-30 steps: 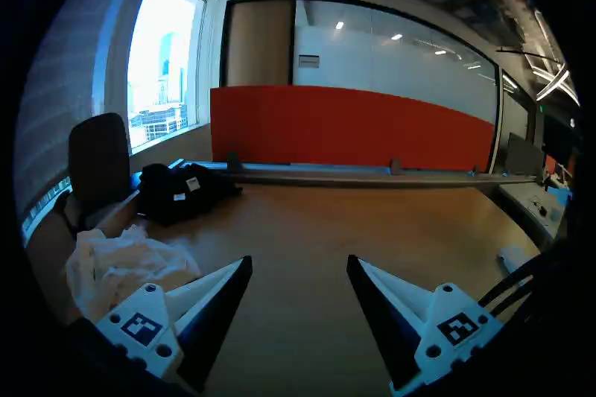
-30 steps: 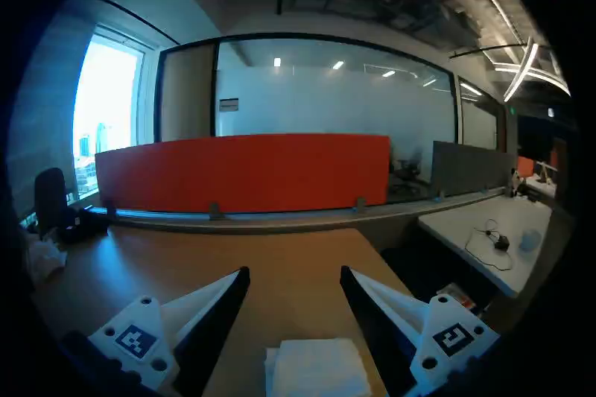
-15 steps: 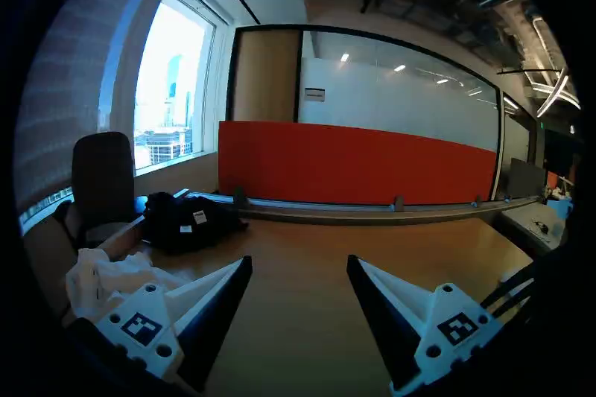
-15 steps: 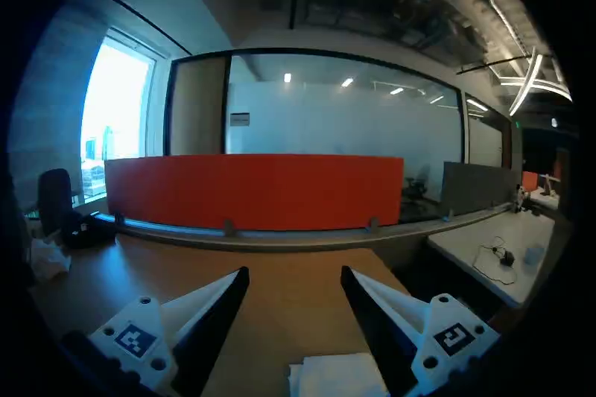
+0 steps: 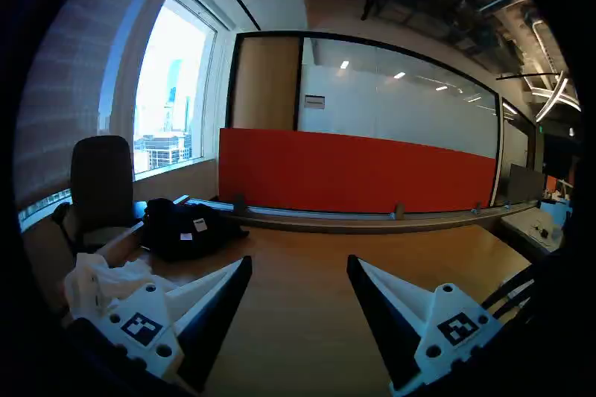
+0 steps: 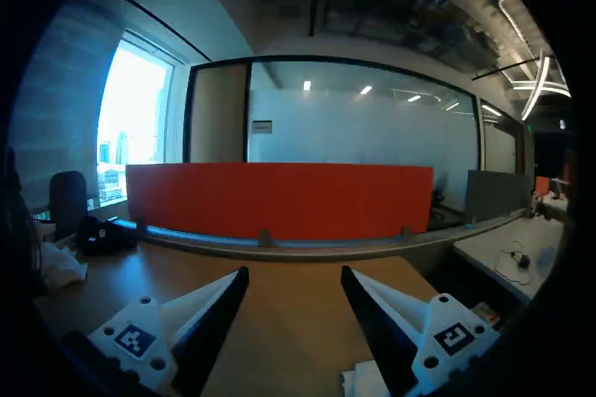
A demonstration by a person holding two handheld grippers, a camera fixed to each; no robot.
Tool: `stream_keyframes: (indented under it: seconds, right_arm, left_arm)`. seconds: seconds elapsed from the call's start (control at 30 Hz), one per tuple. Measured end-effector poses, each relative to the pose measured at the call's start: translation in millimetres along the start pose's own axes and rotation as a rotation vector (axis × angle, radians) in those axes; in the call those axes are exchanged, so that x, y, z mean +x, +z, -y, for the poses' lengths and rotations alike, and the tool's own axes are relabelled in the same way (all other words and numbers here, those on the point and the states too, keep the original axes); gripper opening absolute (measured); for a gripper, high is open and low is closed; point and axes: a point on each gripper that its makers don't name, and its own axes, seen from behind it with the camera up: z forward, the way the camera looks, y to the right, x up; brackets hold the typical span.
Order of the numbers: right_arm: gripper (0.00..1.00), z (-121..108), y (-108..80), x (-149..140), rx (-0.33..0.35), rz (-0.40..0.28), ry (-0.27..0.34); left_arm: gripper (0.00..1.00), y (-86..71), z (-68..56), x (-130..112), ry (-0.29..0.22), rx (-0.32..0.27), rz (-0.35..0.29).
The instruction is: Fold towel
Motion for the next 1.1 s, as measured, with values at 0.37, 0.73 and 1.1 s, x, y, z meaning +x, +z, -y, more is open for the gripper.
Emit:
stream_keyframes:
  seconds: [0.37, 0.73, 1.1]
  right_arm:
    - [0.96, 42, 6.7, 2, 0.026, -0.015, -0.010]
    - [0.96, 53, 10.0, 2, 0.017, 0.006, -0.014]
    - [0.96, 53, 8.0, -2, 0.001, 0.034, -0.011]
  left_arm:
    - [0.94, -0.8, 3.5, 3, 0.000, -0.010, -0.016]
    - [0.94, 3.5, 11.0, -12, 0.012, 0.011, -0.003]
    - [0.94, 9.9, 14.5, -21, 0.044, 0.032, -0.018]
